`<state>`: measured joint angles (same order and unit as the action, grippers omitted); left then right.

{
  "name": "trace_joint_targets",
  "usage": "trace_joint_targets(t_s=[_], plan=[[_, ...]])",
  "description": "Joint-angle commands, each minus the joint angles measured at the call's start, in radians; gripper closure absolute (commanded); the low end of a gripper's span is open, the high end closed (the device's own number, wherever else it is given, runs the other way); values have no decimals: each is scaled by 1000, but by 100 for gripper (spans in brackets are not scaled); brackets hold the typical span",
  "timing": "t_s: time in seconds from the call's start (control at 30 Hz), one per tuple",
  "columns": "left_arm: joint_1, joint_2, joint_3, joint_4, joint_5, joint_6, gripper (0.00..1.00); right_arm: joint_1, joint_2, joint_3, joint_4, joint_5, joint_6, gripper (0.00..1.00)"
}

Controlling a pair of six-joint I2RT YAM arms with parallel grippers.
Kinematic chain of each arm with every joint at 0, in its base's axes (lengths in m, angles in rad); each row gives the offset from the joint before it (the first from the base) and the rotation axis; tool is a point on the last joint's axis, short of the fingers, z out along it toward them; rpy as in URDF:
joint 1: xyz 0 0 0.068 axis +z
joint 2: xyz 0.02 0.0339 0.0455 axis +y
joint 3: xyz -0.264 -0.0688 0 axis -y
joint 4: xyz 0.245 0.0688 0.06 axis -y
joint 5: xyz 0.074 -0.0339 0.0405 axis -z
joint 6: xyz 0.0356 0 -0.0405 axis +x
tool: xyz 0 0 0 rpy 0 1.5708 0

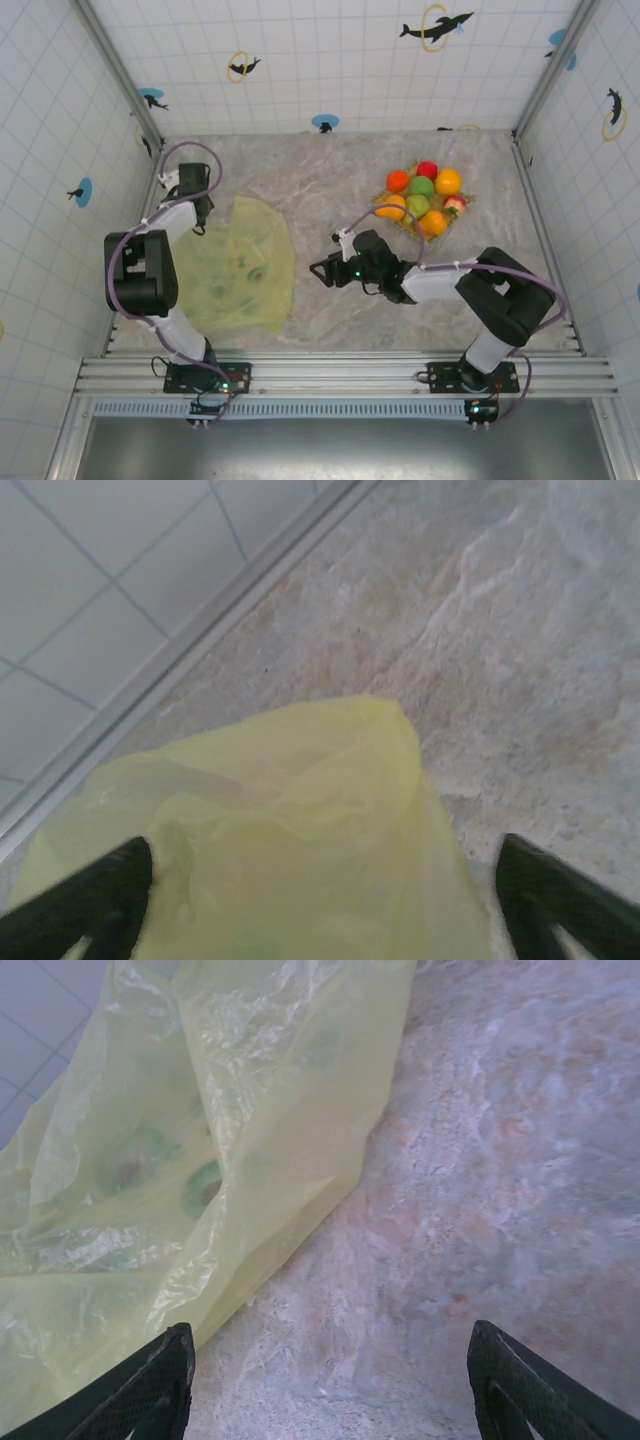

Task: Place the fruits into the plastic bag

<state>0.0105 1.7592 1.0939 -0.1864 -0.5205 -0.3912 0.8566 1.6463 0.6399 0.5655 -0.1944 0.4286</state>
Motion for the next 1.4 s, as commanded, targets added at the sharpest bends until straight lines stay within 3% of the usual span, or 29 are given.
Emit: trace_joint_targets(t_s=[0.0,0.07,0.13,0.2,0.33,0.43,0.53,0.73,0.93,1.1,1.37], plan=[[6,33,20,-43,-29,47,35,-11,-34,-27,28,22,1,27],[5,36,17,-28,-2,49,54,-18,-38,-35,28,27,7,27],[2,22,10,8,67,51,85,-28,-50,-38,14,40,8,27],[-4,-6,3,50,136,45,100,-44,-72,-36,-14,57,-5,27],[-47,-123,-23,183,281,88,100,-97,-157,-18,-108,109,-83,26],[-69,-237,-59,315,503,168,100,-139,-227,3,-176,171,-168,24],[-70,-314,-75,402,713,178,100,-171,-242,20,-178,138,-212,23],[-73,-274,84,284,1118,259,100,-154,-238,63,-204,115,-269,23],[-82,-272,129,186,1255,377,100,-163,-305,13,-133,131,-263,22],[-95,-241,142,163,1339,412,100,-175,-273,11,-111,103,-252,22],[-97,-225,143,199,1421,403,100,-235,-136,113,-181,14,-325,5]])
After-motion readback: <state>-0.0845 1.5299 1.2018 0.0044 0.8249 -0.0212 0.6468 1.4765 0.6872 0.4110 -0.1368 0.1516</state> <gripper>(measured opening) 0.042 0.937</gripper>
